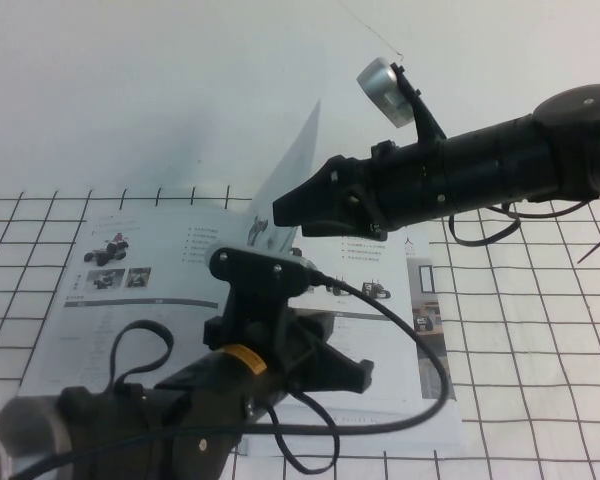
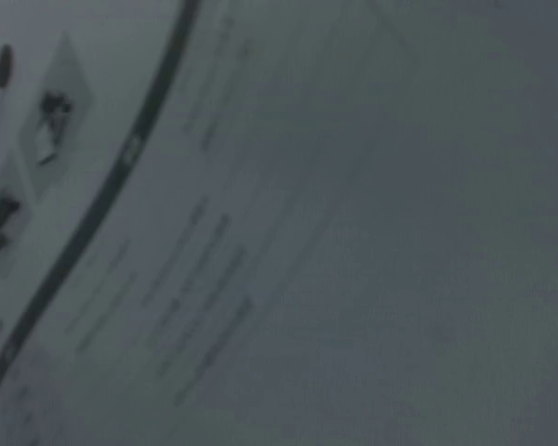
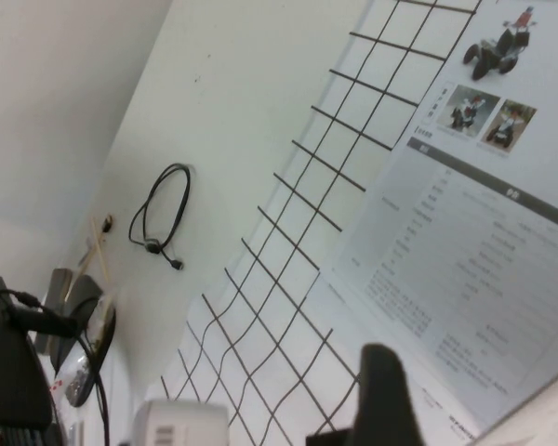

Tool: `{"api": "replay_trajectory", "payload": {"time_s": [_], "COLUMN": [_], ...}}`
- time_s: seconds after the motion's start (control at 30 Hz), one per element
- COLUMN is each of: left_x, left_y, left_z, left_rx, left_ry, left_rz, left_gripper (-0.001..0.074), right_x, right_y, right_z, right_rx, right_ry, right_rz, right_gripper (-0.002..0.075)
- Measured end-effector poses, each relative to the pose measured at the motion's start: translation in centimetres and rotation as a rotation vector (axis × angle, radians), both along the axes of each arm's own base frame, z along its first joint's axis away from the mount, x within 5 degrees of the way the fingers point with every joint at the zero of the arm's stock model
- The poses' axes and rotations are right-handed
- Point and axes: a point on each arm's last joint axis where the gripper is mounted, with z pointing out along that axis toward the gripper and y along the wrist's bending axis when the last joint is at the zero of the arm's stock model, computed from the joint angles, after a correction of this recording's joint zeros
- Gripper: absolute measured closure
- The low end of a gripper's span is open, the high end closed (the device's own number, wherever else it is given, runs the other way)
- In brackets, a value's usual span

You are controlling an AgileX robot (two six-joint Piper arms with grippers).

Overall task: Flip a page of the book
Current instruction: Open the closed book

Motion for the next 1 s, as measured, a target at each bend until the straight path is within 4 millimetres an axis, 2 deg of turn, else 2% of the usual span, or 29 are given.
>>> {"api": "replay_trajectory", "payload": {"time_s": [0.2, 0.43, 0.6, 0.67, 0.77, 0.87, 1.0], "left_x": [1.5, 3.2, 3.0, 2.7, 2.1, 1.7, 1.4], "left_y": [2.0, 5.7, 8.9, 9.9, 10.9, 11.2, 11.0], "left_z": [-0.4, -1.4, -3.3, -4.0, -4.8, -5.3, -5.5], "left_rx": [0.005, -0.100, -0.053, -0.038, -0.024, -0.016, -0.009], "left_ry": [0.064, 0.203, 0.265, 0.287, 0.322, 0.347, 0.382], "left_rz": [0.083, 0.375, 0.485, 0.515, 0.550, 0.556, 0.527], "left_gripper": [0.0738, 0.0738, 0.0738, 0.0738, 0.0738, 0.0738, 0.0738], "right_x": [-0.3, -1.0, -1.6, -1.6, -1.0, -0.1, 0.3], "right_y": [0.2, 0.1, -0.2, 0.0, 0.3, 0.9, 1.6], "right_z": [0.6, 2.9, 2.1, 0.8, -2.3, -6.5, -12.2], "right_rx": [0.044, 0.100, -0.026, -0.128, -0.253, -0.291, -0.305], "right_ry": [-0.028, -0.144, -0.220, -0.232, -0.214, -0.125, 0.020], "right_rz": [0.039, 0.071, 0.163, 0.195, 0.218, 0.220, 0.223], "right_gripper": [0.0282, 0.0282, 0.0288, 0.0309, 0.0376, 0.0461, 0.0612]}}
